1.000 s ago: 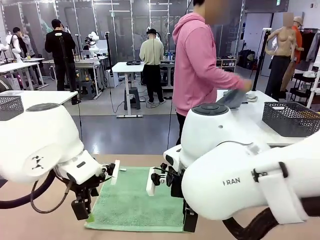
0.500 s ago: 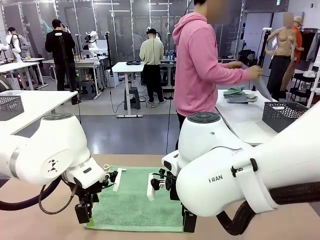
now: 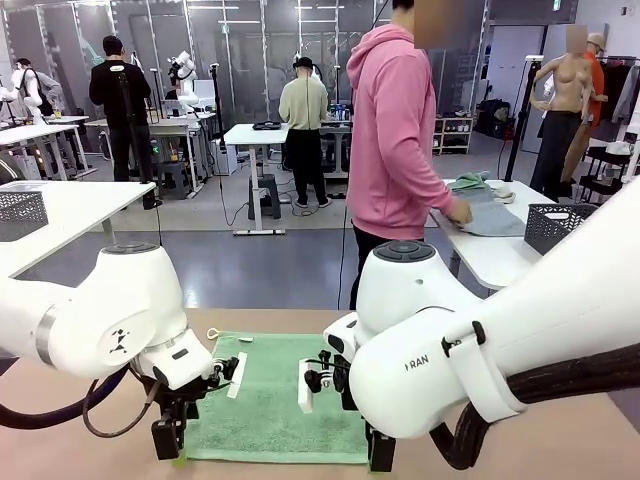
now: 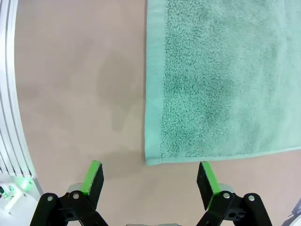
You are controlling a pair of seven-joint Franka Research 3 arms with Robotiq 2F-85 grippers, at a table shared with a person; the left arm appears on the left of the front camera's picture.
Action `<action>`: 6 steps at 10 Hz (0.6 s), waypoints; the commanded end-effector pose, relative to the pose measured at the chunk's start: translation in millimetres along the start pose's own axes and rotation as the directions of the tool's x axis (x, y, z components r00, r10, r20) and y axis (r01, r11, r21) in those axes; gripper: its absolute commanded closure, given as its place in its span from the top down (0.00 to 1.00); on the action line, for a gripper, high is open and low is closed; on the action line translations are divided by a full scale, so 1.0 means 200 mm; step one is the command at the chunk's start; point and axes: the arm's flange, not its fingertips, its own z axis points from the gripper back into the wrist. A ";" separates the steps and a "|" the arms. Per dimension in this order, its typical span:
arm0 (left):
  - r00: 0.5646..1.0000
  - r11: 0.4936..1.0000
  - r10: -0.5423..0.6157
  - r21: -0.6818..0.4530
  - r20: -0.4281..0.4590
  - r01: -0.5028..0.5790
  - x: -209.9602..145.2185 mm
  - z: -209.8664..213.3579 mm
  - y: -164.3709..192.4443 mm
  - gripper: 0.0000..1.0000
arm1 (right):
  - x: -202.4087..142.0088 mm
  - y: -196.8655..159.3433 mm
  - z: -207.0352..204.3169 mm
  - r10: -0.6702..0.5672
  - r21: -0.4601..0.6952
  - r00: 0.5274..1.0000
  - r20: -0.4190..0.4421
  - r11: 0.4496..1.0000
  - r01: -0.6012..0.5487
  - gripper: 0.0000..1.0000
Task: Fold the towels and place them in the basket.
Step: When a person lays out a Towel with hook on the table, fold it in half twice.
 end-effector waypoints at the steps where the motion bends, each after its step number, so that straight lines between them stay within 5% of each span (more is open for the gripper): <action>1: 1.000 0.999 -0.012 -0.035 0.019 0.012 0.01 -0.03 0.02 1.00 | 0.01 -0.02 -0.04 0.037 0.014 0.999 0.024 0.999 -0.037 1.00; 6: 1.000 0.999 -0.005 -0.049 0.012 0.006 -0.01 -0.07 -0.04 1.00 | 0.03 -0.03 -0.11 0.039 0.036 0.999 0.013 0.999 -0.039 1.00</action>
